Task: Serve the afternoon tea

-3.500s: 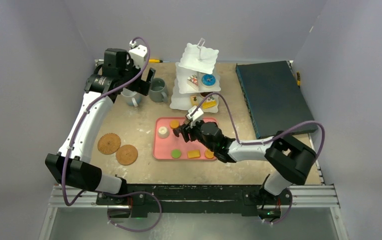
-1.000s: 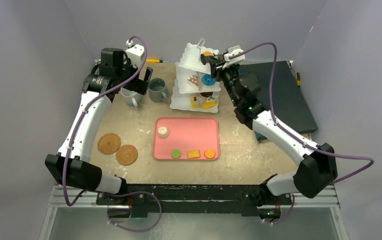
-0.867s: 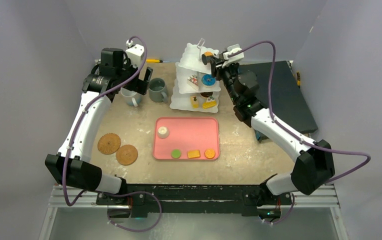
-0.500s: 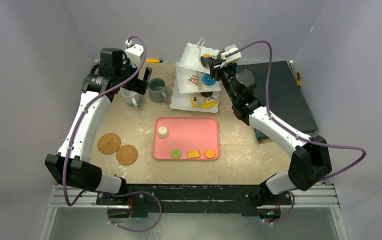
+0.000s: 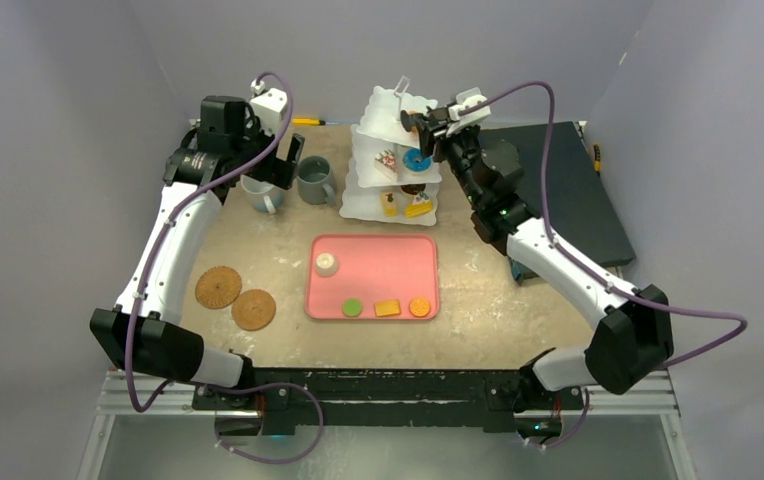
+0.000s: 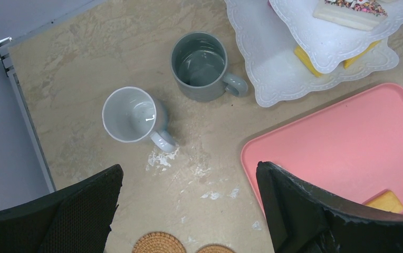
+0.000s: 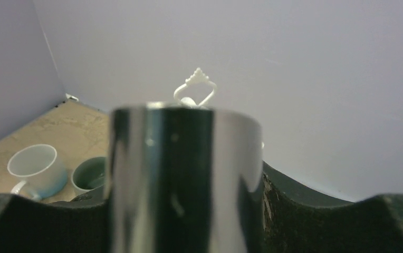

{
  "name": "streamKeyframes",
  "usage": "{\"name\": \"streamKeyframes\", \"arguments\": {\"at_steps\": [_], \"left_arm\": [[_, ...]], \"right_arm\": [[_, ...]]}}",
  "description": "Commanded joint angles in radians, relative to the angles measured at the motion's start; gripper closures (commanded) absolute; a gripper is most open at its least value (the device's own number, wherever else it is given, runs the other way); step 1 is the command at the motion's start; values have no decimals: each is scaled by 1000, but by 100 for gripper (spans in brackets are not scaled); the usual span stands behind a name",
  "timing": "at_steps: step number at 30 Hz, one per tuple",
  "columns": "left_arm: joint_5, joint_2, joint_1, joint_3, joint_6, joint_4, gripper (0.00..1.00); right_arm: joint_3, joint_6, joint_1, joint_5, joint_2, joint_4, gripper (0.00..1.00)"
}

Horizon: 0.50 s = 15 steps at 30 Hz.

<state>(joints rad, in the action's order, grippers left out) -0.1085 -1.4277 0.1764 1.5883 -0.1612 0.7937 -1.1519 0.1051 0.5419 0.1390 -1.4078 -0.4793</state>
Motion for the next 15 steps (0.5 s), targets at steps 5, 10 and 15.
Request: {"name": "streamKeyframes", "arguments": {"at_steps": [5, 10, 15], "left_arm": [[-22, 37, -10, 22, -6, -19, 3], [-19, 41, -10, 26, -7, -13, 3], [-16, 42, -10, 28, -11, -10, 3]], "right_arm": [[19, 2, -5, -2, 80, -34, 43], [14, 4, -4, -6, 95, -31, 44], [48, -14, 10, -76, 161, 31, 44]]}}
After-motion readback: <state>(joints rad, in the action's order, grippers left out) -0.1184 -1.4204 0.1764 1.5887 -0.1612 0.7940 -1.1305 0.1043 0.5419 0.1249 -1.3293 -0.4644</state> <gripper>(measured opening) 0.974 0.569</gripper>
